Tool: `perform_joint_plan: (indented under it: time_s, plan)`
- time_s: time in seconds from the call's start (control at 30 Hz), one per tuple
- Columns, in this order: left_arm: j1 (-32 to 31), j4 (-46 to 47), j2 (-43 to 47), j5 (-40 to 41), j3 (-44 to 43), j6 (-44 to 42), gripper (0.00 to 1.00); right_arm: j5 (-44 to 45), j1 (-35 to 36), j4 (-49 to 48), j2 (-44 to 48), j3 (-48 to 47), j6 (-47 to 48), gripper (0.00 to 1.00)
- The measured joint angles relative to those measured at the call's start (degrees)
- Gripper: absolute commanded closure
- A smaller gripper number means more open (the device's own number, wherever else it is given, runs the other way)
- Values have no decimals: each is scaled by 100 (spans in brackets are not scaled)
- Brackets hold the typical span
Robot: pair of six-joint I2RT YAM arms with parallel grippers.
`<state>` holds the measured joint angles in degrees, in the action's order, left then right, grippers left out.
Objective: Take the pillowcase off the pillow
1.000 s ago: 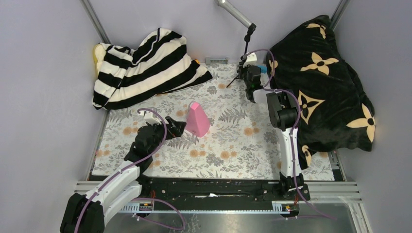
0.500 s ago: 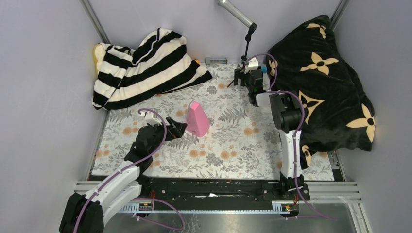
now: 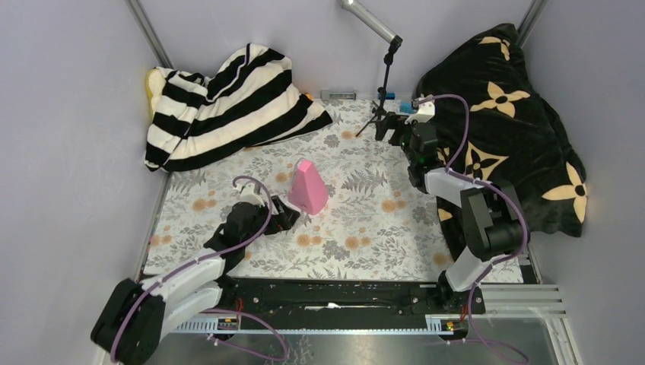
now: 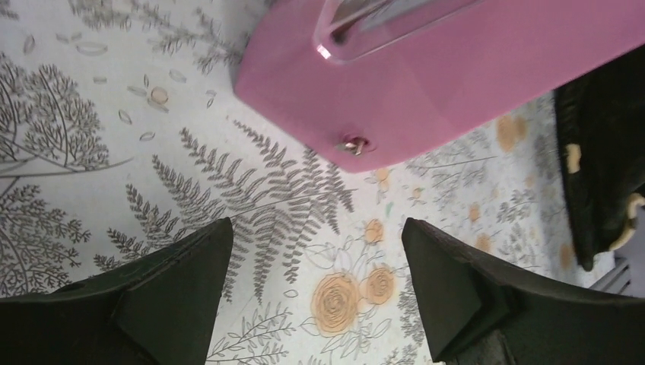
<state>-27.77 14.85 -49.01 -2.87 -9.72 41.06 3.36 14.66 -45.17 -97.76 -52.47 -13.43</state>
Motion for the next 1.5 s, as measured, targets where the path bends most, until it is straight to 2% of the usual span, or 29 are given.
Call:
perform_joint_plan:
  time_s: [0.33,0.7,0.9,1.3,1.37,1.5]
  plan:
    - [-76,852,-1978,127,-529,-74,23,-503,551,675,1943,1871,-780,0]
    - [-164,2295,-4339,118,-1816,-52,24,-748,619,1786,4520,2415,-949,0]
    - [-164,2542,-5901,146,-3467,-4,24,-761,621,2361,5316,2463,-938,0]
    - [-63,1320,-8605,271,-8105,-365,24,-754,621,3027,5794,2640,-868,0]
    - [17,1178,-8780,275,-8456,-363,23,-752,621,3071,5814,2640,-866,0]
    - [225,1097,-8784,291,-8487,-365,19,-745,621,3189,5897,2640,-857,1]
